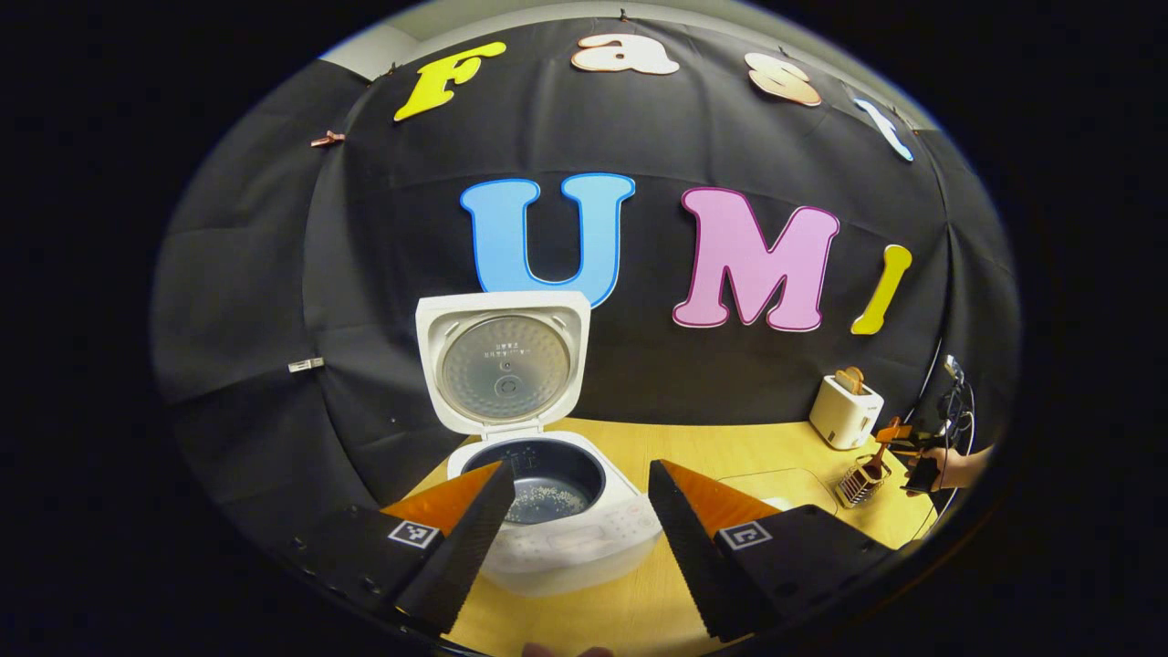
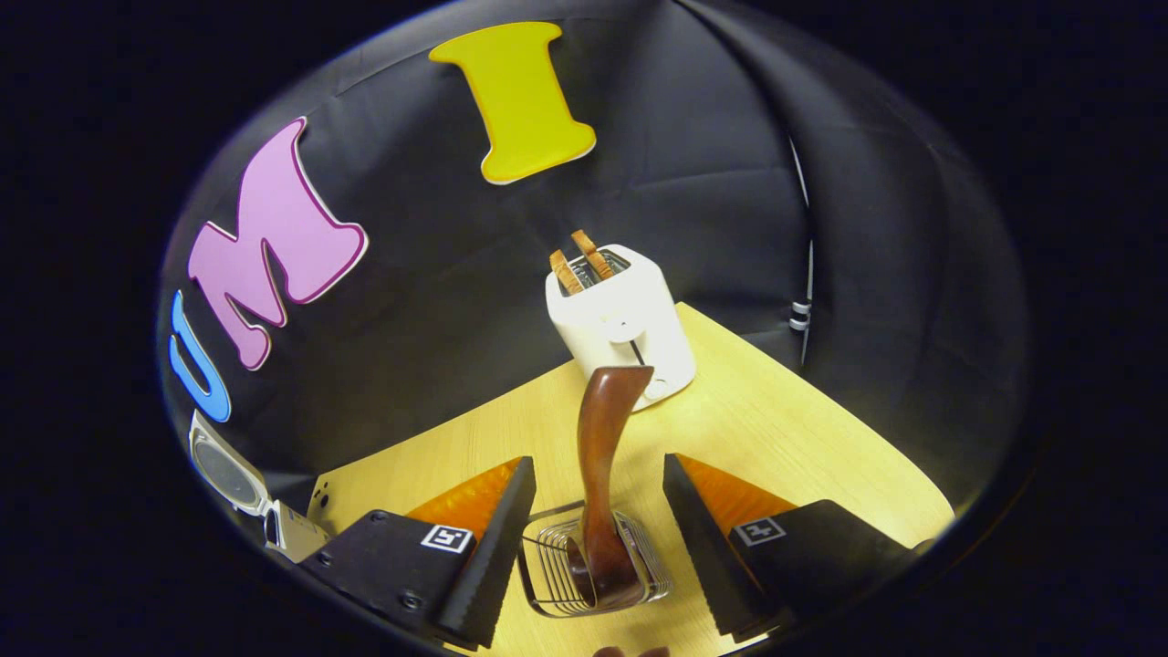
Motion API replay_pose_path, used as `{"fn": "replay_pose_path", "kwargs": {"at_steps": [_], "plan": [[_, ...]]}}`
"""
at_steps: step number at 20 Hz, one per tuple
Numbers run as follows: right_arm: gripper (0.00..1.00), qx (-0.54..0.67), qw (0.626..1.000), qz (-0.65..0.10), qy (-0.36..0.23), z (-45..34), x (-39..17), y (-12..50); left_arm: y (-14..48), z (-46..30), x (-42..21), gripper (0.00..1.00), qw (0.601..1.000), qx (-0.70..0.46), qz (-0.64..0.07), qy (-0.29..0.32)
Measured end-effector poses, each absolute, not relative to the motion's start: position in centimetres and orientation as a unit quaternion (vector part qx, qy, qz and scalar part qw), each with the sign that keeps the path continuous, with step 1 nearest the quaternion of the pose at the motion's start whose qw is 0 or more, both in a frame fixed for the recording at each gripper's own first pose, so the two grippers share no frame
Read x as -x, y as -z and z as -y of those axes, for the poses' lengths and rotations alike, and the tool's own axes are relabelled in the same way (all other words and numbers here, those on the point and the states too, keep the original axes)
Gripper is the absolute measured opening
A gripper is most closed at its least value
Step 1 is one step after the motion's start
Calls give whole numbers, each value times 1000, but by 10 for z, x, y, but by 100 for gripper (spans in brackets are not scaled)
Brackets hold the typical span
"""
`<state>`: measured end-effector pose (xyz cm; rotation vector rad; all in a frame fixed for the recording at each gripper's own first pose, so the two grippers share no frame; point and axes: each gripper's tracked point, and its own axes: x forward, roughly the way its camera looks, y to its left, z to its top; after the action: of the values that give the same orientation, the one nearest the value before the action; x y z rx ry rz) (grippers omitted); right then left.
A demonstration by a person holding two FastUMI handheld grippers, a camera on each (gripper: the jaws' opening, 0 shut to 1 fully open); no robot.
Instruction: Close the left gripper, press the button to open the rice cooker; take a wooden spoon from the chopstick holder with the right hand, scoop a spoonful of rice and pour it into the rice cooker, then put the wooden spoon back into the chopstick holder.
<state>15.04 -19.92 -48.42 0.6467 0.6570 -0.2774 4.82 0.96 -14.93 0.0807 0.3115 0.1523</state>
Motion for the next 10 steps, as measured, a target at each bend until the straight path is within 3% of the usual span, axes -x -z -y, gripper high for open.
{"fn": "replay_pose_path", "kwargs": {"at_steps": [6, 10], "plan": [[89, -315, 899, -277, 129, 205, -115, 433, 102, -19, -92, 95, 992, -45, -95, -74], [90, -251, 931, -249, 93, 198, -96, 381, 49, -46, -137, 95, 992, -74, -38, -93]]}}
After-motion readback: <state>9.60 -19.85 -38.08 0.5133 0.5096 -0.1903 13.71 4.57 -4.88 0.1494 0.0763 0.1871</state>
